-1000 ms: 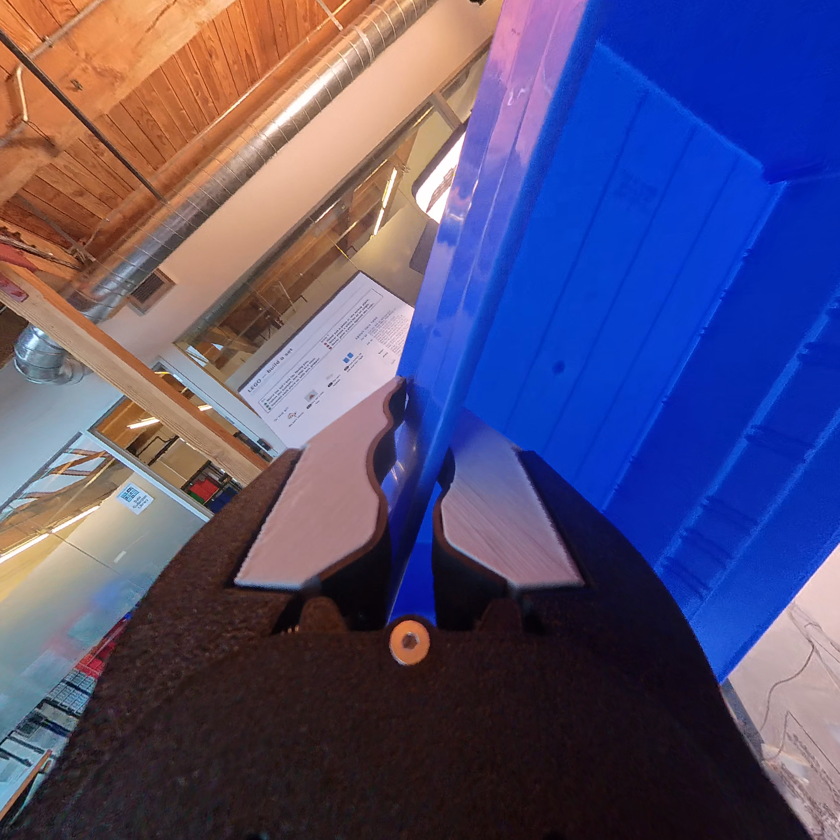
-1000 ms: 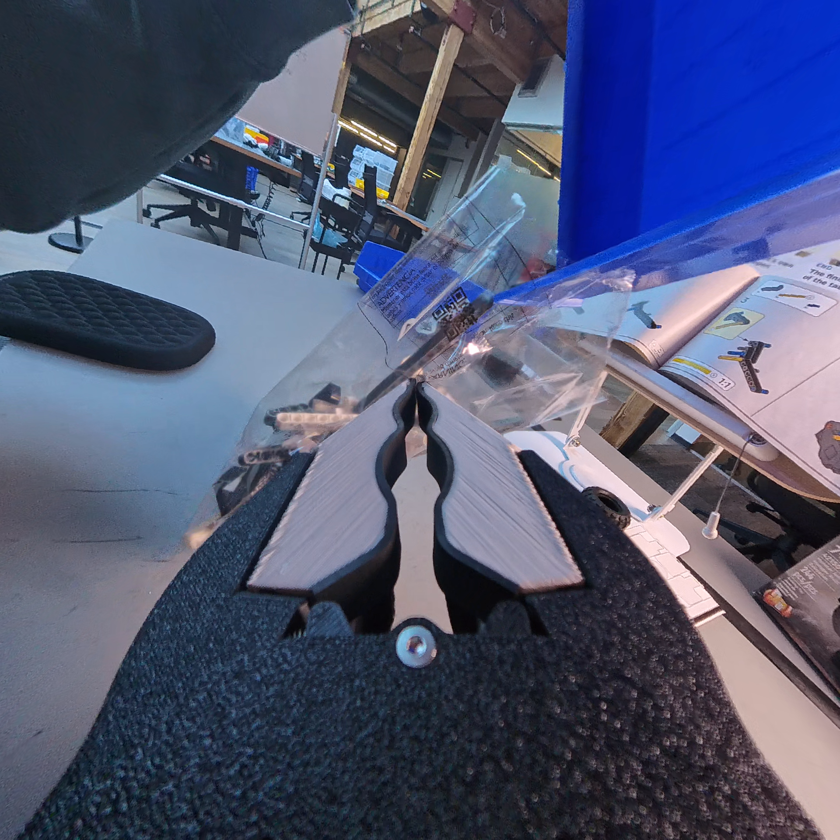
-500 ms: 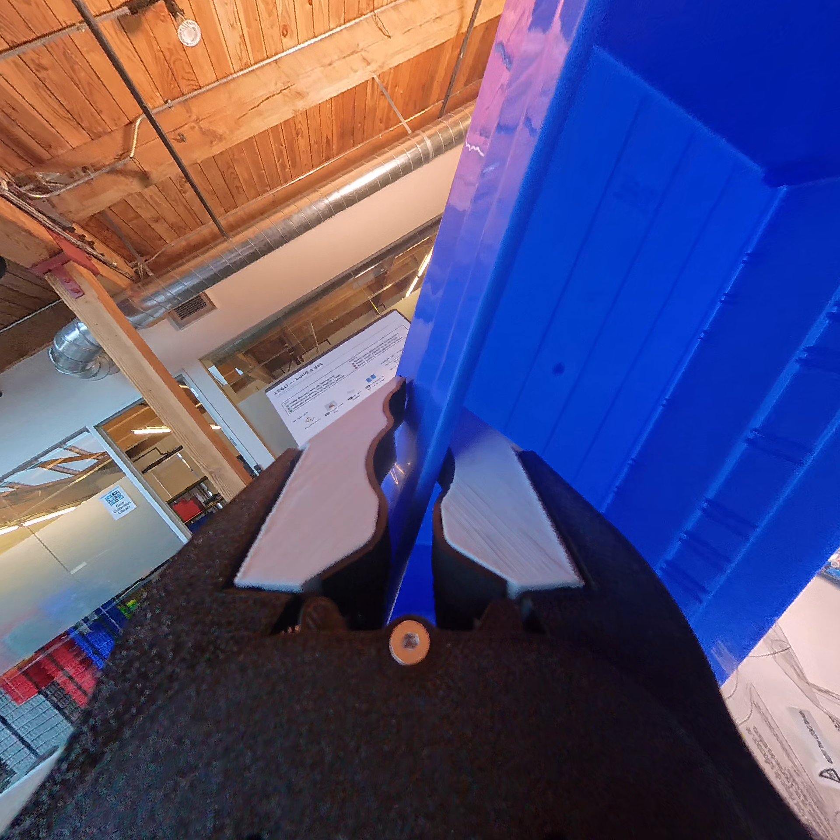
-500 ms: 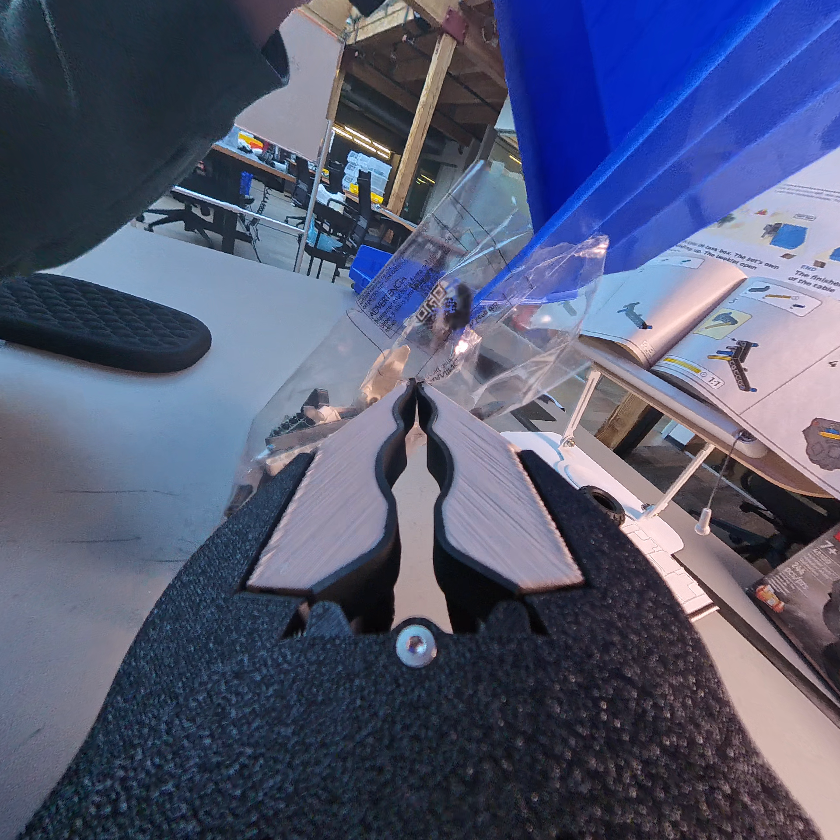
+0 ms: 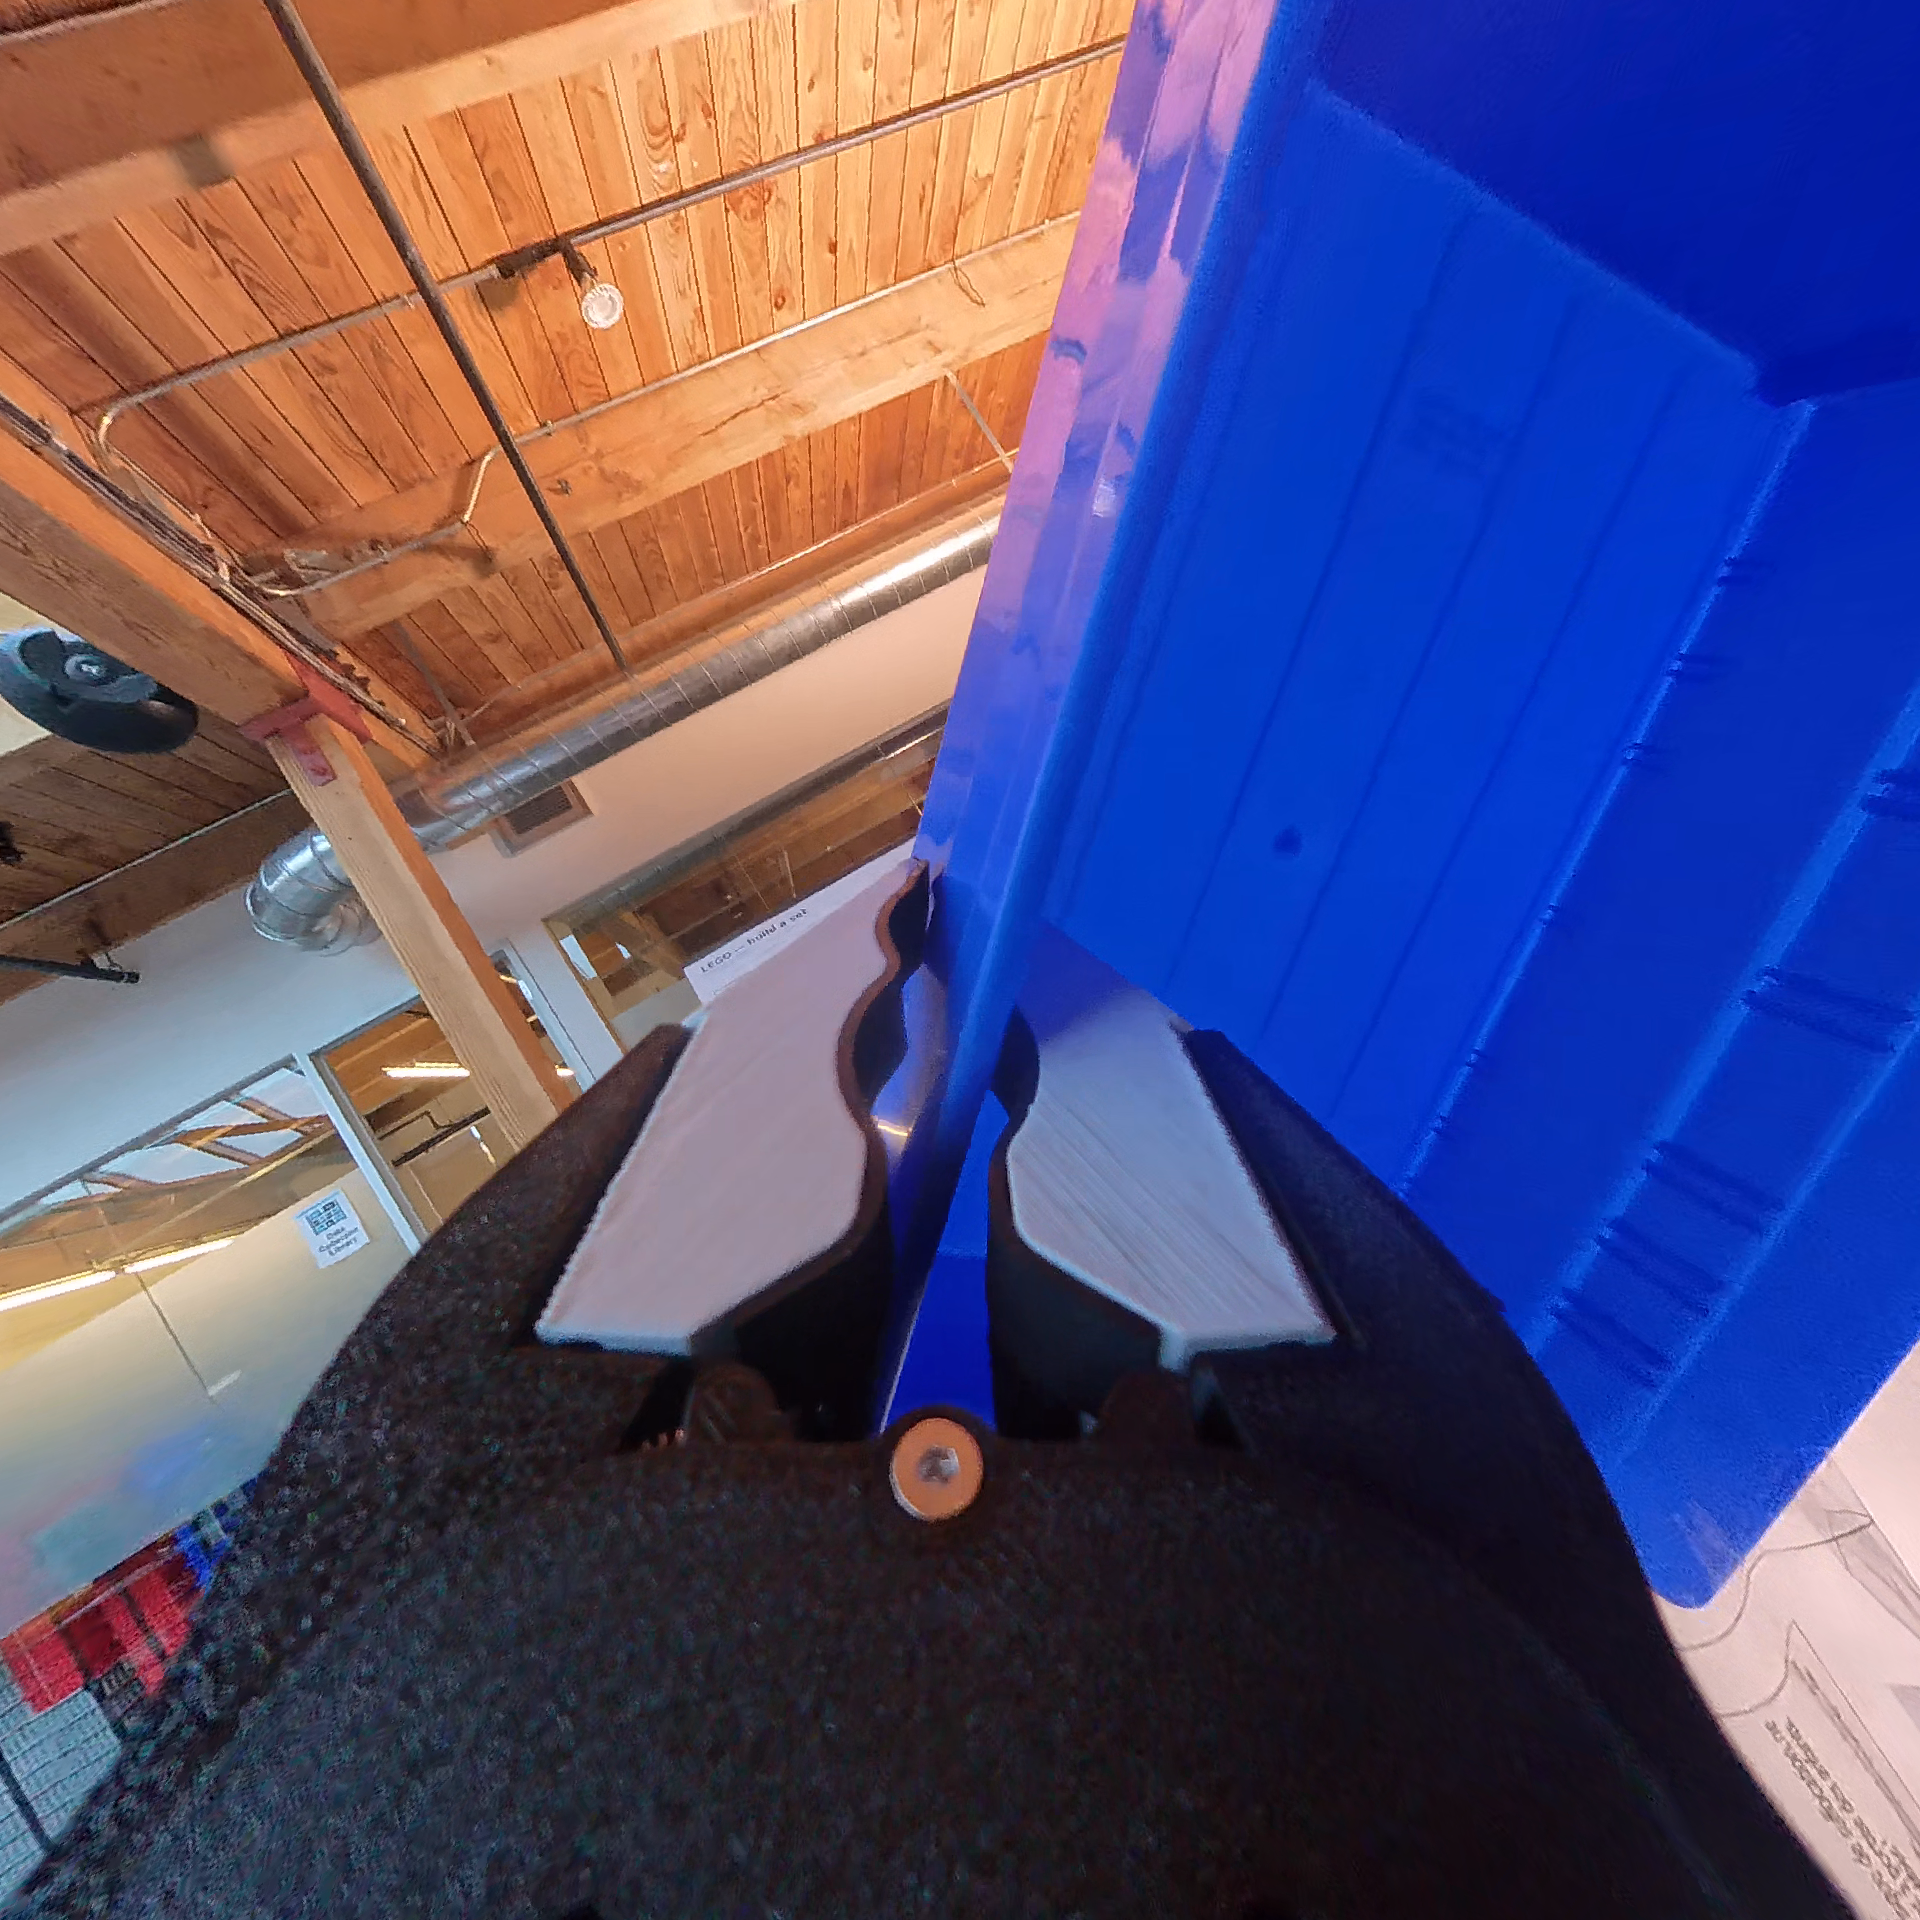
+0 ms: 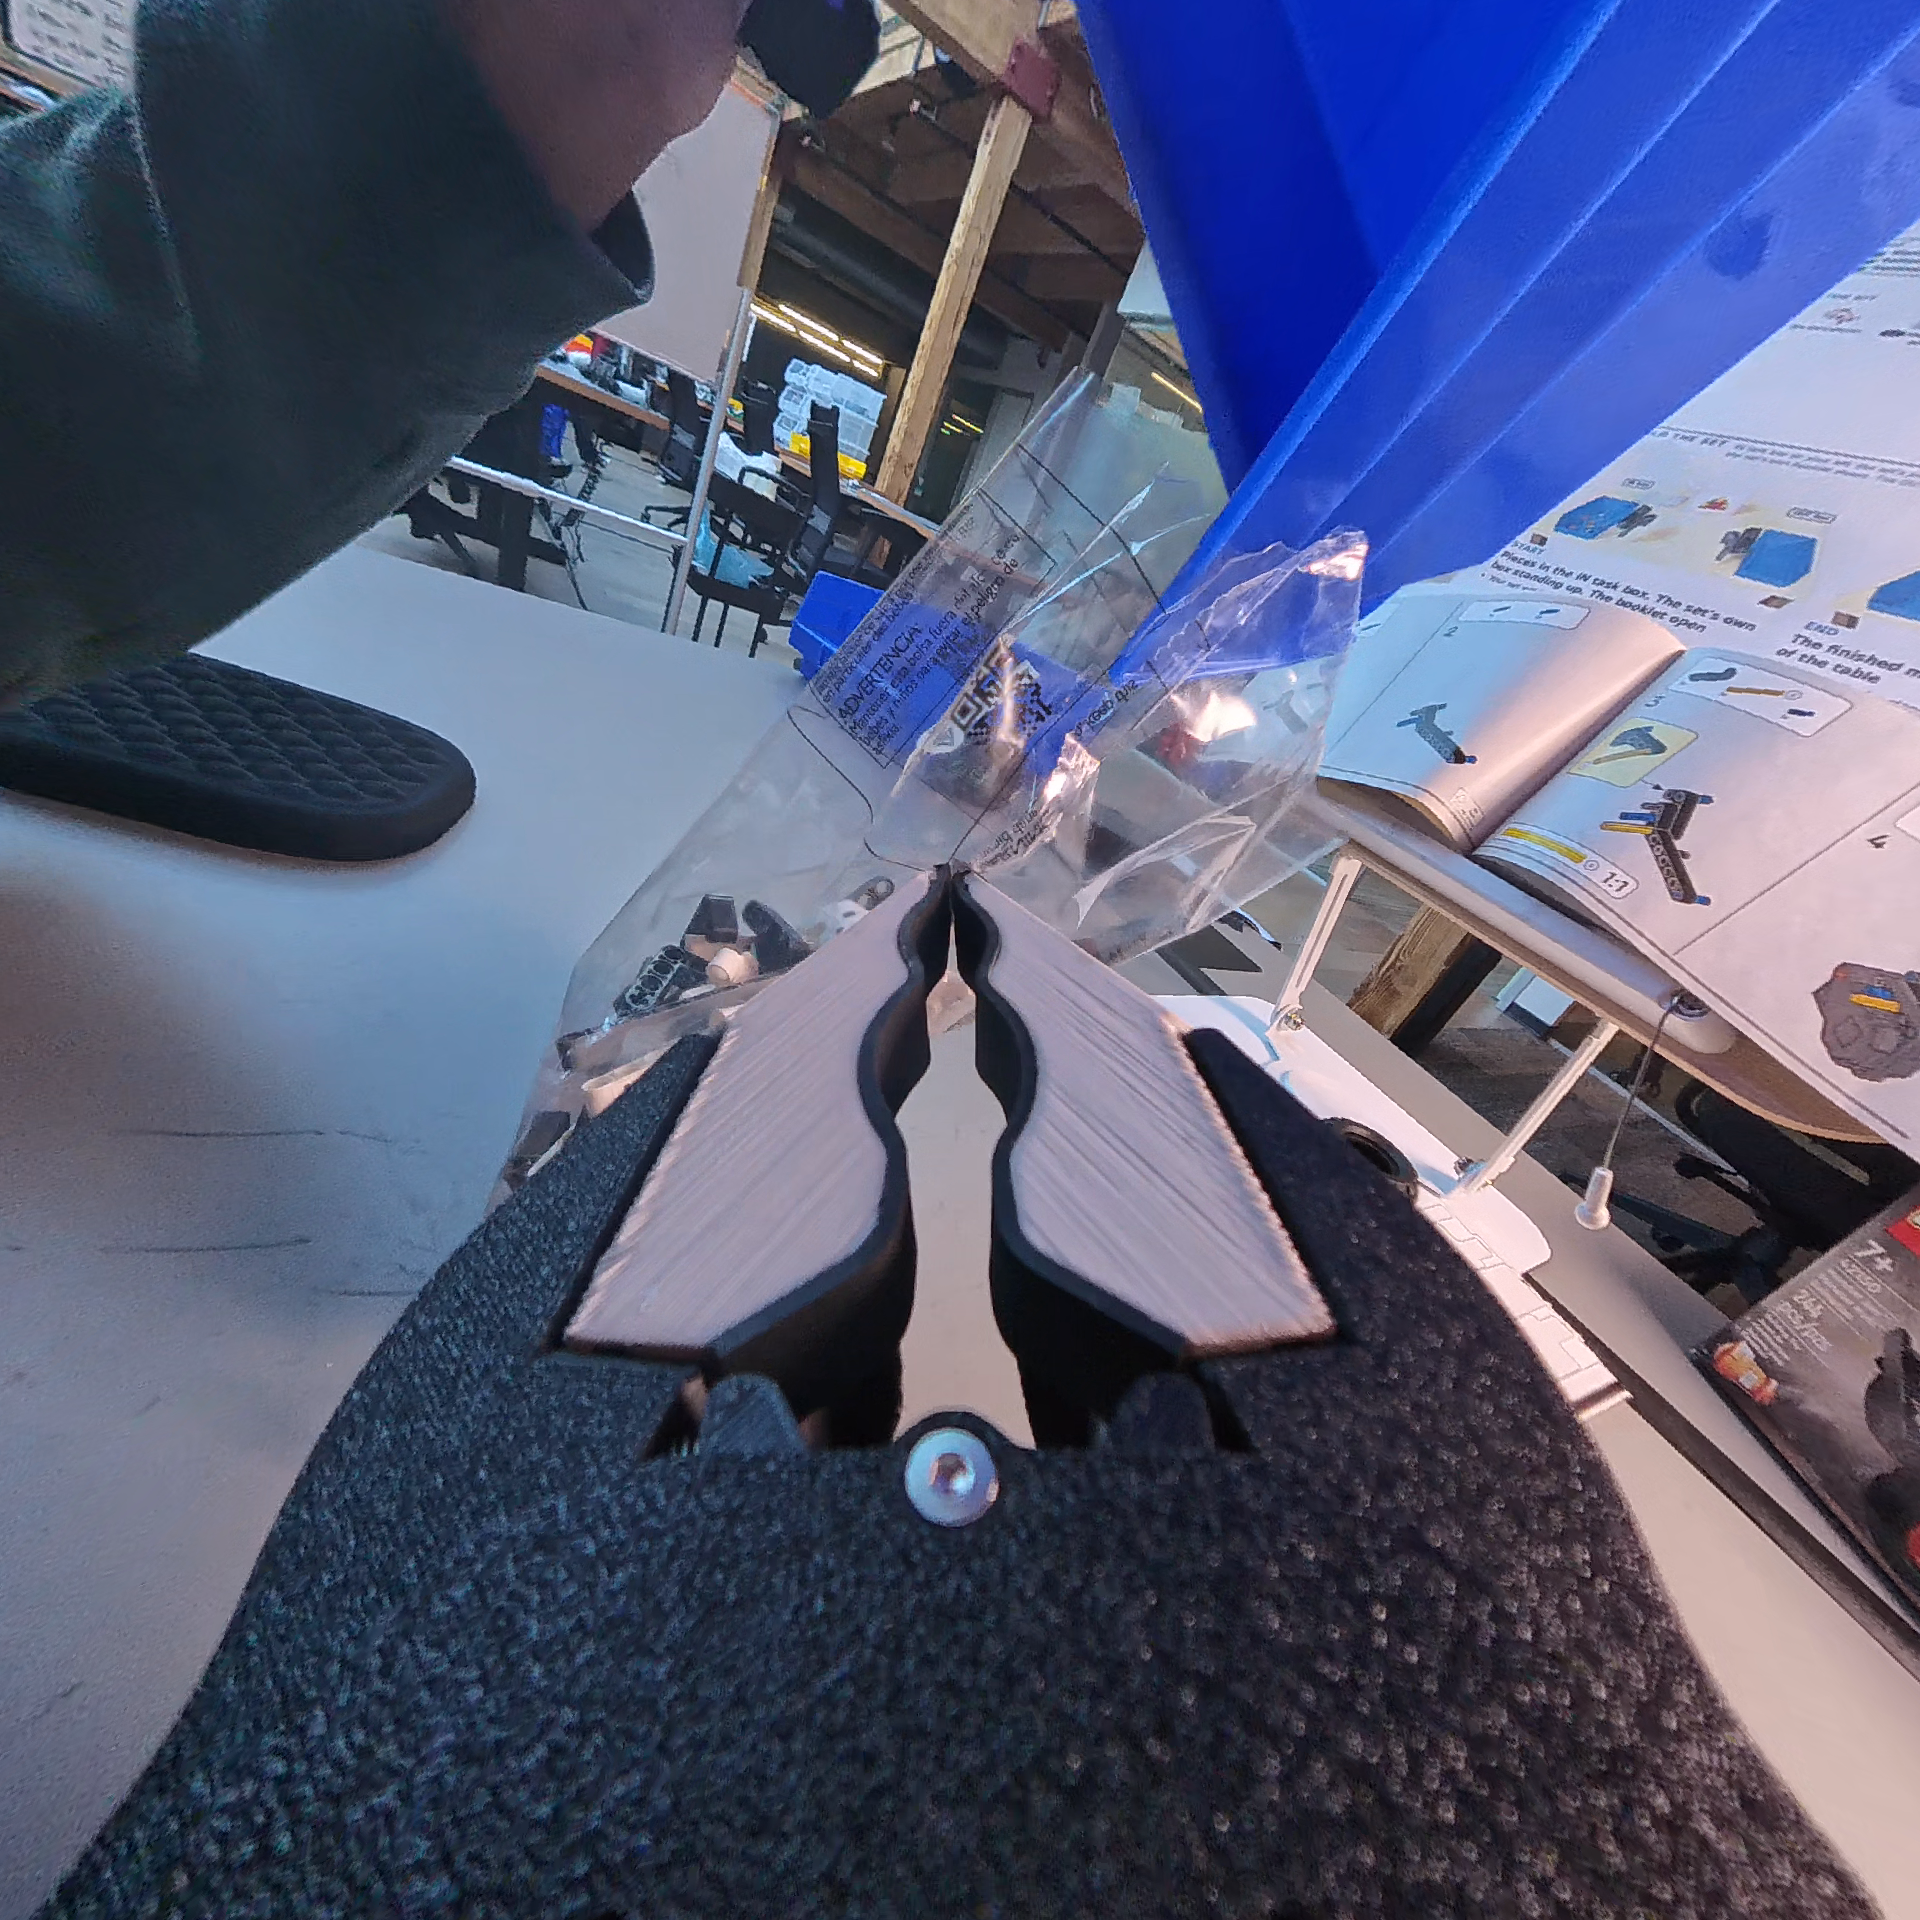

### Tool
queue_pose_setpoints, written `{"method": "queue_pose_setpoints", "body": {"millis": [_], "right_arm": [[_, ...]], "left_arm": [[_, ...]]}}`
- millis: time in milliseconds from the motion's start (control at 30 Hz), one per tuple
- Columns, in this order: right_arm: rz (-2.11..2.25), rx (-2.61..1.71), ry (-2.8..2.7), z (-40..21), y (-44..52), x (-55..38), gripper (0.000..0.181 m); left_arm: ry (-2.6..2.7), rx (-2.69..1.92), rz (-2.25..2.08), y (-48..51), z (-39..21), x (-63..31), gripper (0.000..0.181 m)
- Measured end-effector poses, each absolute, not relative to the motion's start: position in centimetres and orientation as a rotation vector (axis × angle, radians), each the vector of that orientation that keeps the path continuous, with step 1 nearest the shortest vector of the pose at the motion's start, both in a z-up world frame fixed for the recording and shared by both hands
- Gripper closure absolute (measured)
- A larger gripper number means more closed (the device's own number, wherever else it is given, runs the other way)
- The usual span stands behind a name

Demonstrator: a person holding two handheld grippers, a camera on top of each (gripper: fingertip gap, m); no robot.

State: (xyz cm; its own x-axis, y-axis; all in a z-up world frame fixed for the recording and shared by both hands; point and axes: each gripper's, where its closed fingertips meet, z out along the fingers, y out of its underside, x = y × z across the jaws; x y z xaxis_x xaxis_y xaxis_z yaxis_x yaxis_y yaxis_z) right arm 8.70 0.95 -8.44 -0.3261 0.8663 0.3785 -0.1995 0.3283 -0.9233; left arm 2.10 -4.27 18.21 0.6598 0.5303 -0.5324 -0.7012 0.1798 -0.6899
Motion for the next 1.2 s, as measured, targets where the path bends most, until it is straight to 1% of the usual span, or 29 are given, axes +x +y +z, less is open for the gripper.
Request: {"method": "queue_pose_setpoints", "body": {"millis": [267,400,633,800,867,967,1067,1200], "right_arm": [[1.240,-0.635,-1.516,-8.4,0.9,8.7,0.181],[1.244,-0.633,-1.514,-8.4,0.9,8.8,0.181],[1.251,-0.631,-1.523,-8.5,1.0,8.9,0.181],[1.237,-0.619,-1.533,-8.5,1.0,9.1,0.181],[1.242,-0.617,-1.532,-8.5,1.0,9.2,0.181],[1.242,-0.616,-1.535,-8.5,1.0,9.2,0.181],[1.241,-0.613,-1.537,-8.5,0.9,9.3,0.181],[1.247,-0.618,-1.539,-8.5,1.0,9.3,0.181]], "left_arm": [[0.184,-1.124,0.864,-3.8,18.3,1.4,0.178],[0.143,-1.190,0.823,-3.4,18.7,-0.4,0.178],[-0.029,-1.354,0.677,-3.6,20.5,-7.6,0.179],[-0.204,-1.497,0.598,-6.5,20.8,-14.4,0.179],[-0.293,-1.546,0.579,-8.6,19.8,-17.5,0.178],[-0.447,-1.620,0.565,-12.3,16.6,-21.9,0.178],[-0.595,-1.727,0.540,-16.5,11.3,-25.7,0.178],[-0.826,-1.847,0.497,-22.7,2.8,-29.9,0.177]]}}
